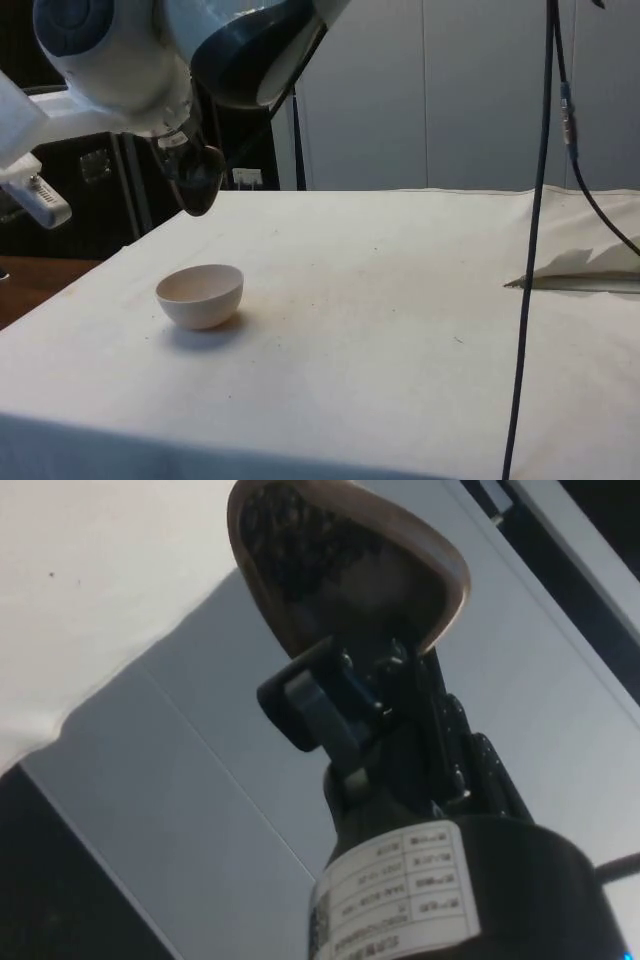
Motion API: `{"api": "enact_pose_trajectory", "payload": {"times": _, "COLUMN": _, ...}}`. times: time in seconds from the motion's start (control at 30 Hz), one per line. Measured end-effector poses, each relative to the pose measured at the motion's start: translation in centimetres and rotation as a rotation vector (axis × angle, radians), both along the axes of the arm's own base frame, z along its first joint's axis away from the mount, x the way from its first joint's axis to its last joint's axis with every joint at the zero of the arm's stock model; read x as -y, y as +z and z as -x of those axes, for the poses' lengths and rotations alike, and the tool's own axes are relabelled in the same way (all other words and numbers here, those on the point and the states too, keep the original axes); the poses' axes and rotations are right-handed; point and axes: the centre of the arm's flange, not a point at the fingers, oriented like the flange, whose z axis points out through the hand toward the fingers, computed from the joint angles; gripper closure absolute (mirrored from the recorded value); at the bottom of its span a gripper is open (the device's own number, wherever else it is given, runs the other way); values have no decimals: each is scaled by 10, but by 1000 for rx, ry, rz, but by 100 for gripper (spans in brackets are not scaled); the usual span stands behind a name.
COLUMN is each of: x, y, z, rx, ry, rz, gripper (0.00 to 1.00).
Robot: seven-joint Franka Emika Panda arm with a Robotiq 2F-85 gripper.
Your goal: Pour the coffee beans from the cup into the bowl.
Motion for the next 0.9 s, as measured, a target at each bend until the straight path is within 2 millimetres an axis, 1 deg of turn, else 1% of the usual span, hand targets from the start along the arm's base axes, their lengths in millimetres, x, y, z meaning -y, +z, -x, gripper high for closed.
{"api": "enact_pose_trajectory", "payload": {"times": 0.07, "x": -5, "y": -2, "z": 1, "rx": 2, "ry": 0, "rz": 19, "gripper": 100}}
{"api": "enact_pose_trajectory", "payload": {"times": 0.17, "x": -6, "y": -2, "z": 1, "rx": 3, "ry": -1, "rz": 27, "gripper": 100}}
{"api": "enact_pose_trajectory", "payload": {"times": 0.4, "x": -16, "y": -9, "z": 4, "rx": 19, "ry": 9, "rz": 84, "gripper": 100}}
{"api": "enact_pose_trajectory", "payload": {"times": 0.6, "x": -18, "y": -17, "z": 5, "rx": 29, "ry": 11, "rz": 122, "gripper": 100}}
{"api": "enact_pose_trajectory", "payload": {"times": 0.9, "x": -17, "y": -23, "z": 5, "rx": 45, "ry": 15, "rz": 154, "gripper": 100}}
